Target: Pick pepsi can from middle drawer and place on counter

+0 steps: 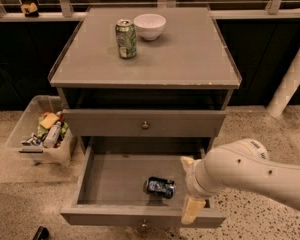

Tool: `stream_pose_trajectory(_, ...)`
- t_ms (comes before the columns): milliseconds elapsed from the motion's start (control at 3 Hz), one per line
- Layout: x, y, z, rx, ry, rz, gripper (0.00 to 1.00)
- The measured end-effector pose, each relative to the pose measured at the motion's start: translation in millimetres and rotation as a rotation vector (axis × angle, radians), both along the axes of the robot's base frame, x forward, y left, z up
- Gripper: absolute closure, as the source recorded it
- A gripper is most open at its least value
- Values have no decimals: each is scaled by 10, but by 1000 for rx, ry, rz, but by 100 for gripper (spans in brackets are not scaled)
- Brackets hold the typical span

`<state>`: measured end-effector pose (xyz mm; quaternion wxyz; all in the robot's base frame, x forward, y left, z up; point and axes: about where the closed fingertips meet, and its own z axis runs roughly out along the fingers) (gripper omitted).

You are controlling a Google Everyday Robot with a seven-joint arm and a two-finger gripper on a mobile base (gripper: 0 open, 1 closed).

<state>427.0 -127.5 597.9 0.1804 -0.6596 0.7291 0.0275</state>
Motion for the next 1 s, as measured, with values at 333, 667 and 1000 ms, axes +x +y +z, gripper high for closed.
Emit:
stream_pose_trajectory(333,398,-12,-185,-65,-88,-11,0)
stream_pose_trajectory(667,771,-225,-455,-100,-41,-134,0)
stream_pose_trajectory(1000,884,-262,-488,-94,-31,-175,0)
